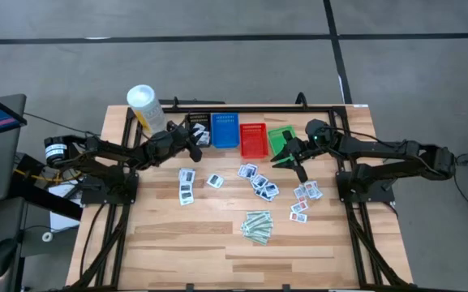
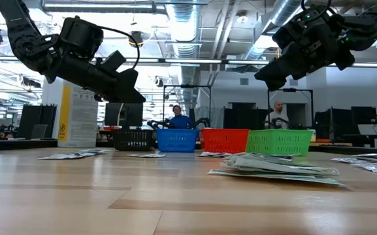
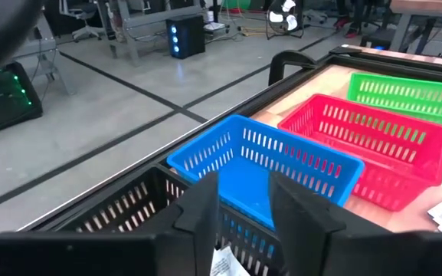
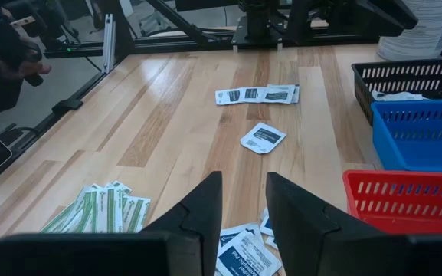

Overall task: Pick & Place First Aid Supplies
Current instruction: Put the gray pad into the black bin

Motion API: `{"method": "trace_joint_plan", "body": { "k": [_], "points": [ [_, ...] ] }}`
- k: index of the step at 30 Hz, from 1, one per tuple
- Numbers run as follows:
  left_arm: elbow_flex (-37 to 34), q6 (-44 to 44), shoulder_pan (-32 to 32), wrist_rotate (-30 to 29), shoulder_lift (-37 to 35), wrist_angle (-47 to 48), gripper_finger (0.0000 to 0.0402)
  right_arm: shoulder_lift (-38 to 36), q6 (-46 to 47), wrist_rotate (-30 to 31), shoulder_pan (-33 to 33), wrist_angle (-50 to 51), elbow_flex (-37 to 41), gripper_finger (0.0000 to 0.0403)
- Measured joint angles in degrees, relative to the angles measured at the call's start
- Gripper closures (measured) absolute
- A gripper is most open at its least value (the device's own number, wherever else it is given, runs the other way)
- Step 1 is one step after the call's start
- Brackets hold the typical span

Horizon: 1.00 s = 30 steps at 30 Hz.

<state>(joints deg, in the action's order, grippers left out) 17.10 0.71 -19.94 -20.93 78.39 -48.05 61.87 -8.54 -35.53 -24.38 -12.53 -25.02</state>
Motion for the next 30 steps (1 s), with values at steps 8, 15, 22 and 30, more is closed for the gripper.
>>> {"method": "trace_joint_plan", "body": {
  "k": [8, 15, 22, 30],
  "points": [
    [0.02, 0.02, 0.0, 0.0, 0.0, 0.0, 0.0279, -0.02, 0.02, 0.02, 0.0, 0.0, 0.02, 0.0305],
    [0.04, 0.02, -0.04, 6.23, 0.0, 0.0, 0.0281, -0.01, 0.01, 0.0, 0.0, 0.0, 0.0, 0.0305],
    [0.04, -3.22, 1.33, 22.47, 0.0, -0.01, 0.028, -0.01, 0.0, 0.0, 0.0, 0.0, 0.0, 0.0305],
    [0.04, -15.2, 9.69, 25.42, 0.0, -0.02, 0.0281, 0.0, 0.0, 0.02, 0.0, -0.01, 0.01, 0.0305]
  ]
}}
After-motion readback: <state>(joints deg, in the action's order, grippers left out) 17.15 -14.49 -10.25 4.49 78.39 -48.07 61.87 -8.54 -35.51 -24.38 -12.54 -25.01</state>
